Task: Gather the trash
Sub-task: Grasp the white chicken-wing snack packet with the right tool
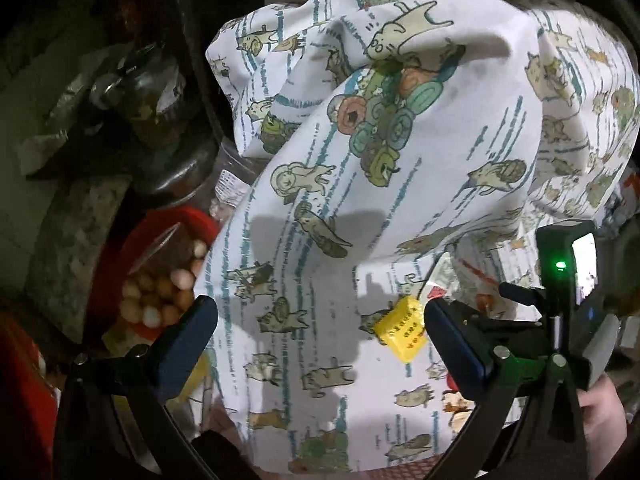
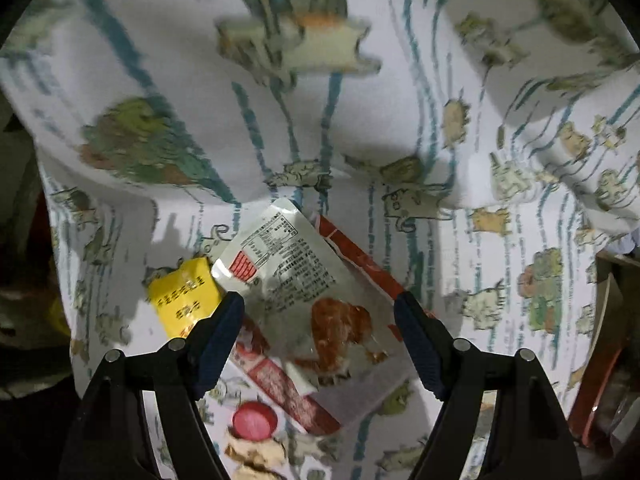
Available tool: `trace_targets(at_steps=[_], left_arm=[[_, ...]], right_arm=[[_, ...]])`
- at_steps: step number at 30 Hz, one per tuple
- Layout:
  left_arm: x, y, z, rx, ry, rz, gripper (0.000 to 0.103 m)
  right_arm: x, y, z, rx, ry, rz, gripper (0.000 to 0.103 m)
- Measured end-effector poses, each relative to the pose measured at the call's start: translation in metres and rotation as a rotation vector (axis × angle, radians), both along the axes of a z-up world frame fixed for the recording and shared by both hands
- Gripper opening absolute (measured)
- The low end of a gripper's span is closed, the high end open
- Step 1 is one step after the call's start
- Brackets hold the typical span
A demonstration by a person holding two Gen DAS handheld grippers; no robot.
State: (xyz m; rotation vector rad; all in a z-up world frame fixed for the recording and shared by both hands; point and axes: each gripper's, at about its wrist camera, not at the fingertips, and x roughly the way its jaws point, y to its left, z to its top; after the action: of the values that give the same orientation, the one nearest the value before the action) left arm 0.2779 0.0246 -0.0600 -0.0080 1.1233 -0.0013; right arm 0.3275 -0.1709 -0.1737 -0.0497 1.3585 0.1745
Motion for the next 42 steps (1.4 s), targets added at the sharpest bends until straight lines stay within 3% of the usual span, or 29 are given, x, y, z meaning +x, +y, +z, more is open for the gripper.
trace_targets(at_steps=[4, 7, 10, 13, 16, 18, 20, 25, 31, 32, 34, 37, 42], left_arm=[[-0.001, 0.007, 0.002, -0.049, 0.008, 0.034, 0.102], [0.001, 0.004, 0.006, -0.05, -0.001, 0.026, 0.102], [0.0, -0.002, 0.007, -0.038, -0.003, 0.017, 0.102], [-0.001, -0.007, 0.006, -0.057, 0.008, 0.007, 0.102], [-0.002, -0.011, 0.004, -0.054, 0.013, -0.002, 0.102], [-0.002, -0.013, 0.001, -0.035, 0.015, -0.004, 0.102], [-0.002, -0.014, -0.001, -0.013, 0.01, -0.008, 0.102], [-0.001, -0.017, -0.002, 0.022, -0.001, -0.009, 0.102], [0.001, -0.017, 0.001, 0.008, -0.006, 0.012, 0.102], [0.001, -0.018, -0.001, 0.004, 0.001, 0.006, 0.101], [0.001, -0.026, -0.009, -0.023, 0.037, -0.019, 0.08], [-0.002, -0.047, -0.029, -0.072, 0.127, -0.094, 0.065], [-0.013, -0.092, -0.061, -0.108, 0.239, -0.204, 0.062]], right_arm=[[0.002, -0.004, -0.009, 0.072, 0.043, -0.019, 0.079], [0.004, -0.019, -0.011, 0.135, 0.08, -0.081, 0.068], [0.002, -0.019, -0.011, 0.153, 0.106, -0.027, 0.067], [-0.008, -0.01, -0.012, 0.132, 0.116, 0.044, 0.087], [-0.019, 0.001, -0.013, 0.062, 0.095, 0.107, 0.087], [-0.024, 0.006, -0.016, 0.011, 0.082, 0.119, 0.083], [-0.027, 0.011, -0.014, -0.04, 0.053, 0.129, 0.065], [-0.032, -0.002, 0.0, 0.058, 0.068, 0.087, 0.056], [-0.045, -0.037, 0.021, 0.089, 0.046, 0.077, 0.053], [-0.044, -0.044, 0.024, 0.098, 0.045, 0.062, 0.053], [-0.046, -0.056, 0.033, 0.107, 0.038, 0.032, 0.053], [-0.047, -0.075, 0.05, 0.1, 0.01, -0.007, 0.053], [-0.051, -0.103, 0.063, 0.077, 0.001, -0.065, 0.053]])
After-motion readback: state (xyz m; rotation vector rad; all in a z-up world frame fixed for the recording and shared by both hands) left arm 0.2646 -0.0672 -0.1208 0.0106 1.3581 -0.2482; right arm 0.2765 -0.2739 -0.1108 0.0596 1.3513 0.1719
